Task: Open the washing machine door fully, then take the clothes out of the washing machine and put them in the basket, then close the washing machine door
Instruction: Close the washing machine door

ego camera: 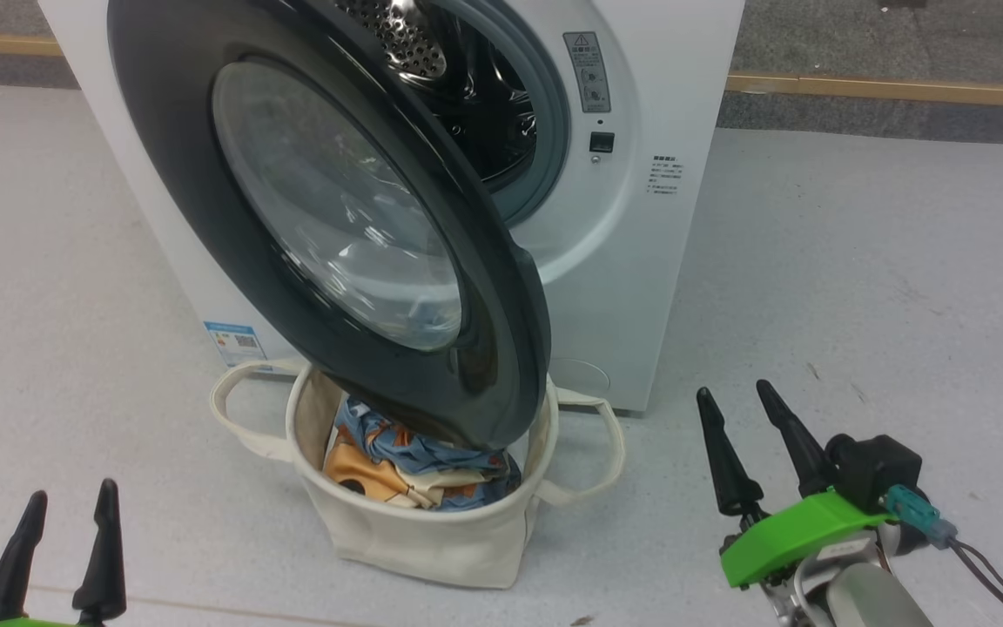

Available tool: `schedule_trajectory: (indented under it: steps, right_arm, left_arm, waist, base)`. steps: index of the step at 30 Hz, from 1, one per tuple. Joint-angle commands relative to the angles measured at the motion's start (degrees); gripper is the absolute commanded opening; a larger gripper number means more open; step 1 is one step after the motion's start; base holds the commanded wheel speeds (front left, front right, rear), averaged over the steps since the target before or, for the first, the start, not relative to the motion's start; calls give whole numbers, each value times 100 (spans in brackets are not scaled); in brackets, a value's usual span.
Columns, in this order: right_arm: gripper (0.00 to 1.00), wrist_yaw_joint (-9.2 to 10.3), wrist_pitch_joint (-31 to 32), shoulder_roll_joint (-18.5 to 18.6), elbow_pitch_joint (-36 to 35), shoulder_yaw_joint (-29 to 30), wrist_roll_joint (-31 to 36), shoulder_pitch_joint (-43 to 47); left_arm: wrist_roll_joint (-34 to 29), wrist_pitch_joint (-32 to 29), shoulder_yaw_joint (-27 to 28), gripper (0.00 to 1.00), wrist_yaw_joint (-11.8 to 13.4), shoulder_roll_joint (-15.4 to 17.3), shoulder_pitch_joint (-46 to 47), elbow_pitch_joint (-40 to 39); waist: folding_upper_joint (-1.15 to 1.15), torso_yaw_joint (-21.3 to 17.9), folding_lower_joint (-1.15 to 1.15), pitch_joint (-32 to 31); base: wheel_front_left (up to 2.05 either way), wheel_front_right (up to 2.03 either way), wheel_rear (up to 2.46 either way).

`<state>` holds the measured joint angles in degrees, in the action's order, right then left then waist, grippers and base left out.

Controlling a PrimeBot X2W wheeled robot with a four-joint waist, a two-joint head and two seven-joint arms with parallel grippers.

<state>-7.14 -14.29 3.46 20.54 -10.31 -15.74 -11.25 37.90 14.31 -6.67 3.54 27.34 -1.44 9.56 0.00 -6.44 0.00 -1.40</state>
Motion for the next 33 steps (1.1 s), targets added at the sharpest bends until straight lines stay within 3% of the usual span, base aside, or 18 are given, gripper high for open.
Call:
schedule_trajectory:
  steps: [1, 20, 21, 22, 23, 27, 33]
  right_arm:
    - [100, -35, -71, -58, -189, -119, -16, -115]
    - [100, -35, -71, -58, -219, -91, 183, -140]
    - [91, -35, -71, -58, -226, -99, 173, -141]
    - [18, -35, -71, -58, -241, -108, 149, -143]
    - [2, -35, -71, -58, -261, -110, 125, -148]
    - [0, -35, -71, -58, -567, -407, -985, -220]
    - [0, -35, -71, -58, -892, -904, -960, -722]
  left_arm:
    - [-52, 69, 243, 100, 17, 165, 299, -126]
    - [-67, 47, 170, 100, 85, 176, 364, -176]
    - [-62, 47, 169, 100, 87, 175, 365, -174]
    - [-56, 47, 167, 100, 87, 173, 365, -171]
    - [-49, 47, 164, 100, 85, 169, 366, -170]
    - [-15, 48, 173, 100, 86, 164, 346, -152]
    - [-7, 50, 59, 100, 33, 67, 418, -124]
  waist:
    - [0, -1, 0, 4]
    - [0, -1, 0, 40]
    - [0, 2, 0, 42]
    - [0, 6, 0, 45]
    - [0, 11, 0, 49]
    - [0, 1, 0, 88]
    - [0, 131, 0, 156]
  base:
    - [0, 0, 0]
    - [0, 0, 0]
    - [0, 0, 0]
    - [0, 0, 0]
    - [0, 0, 0]
    - [0, 0, 0]
    - [0, 0, 0]
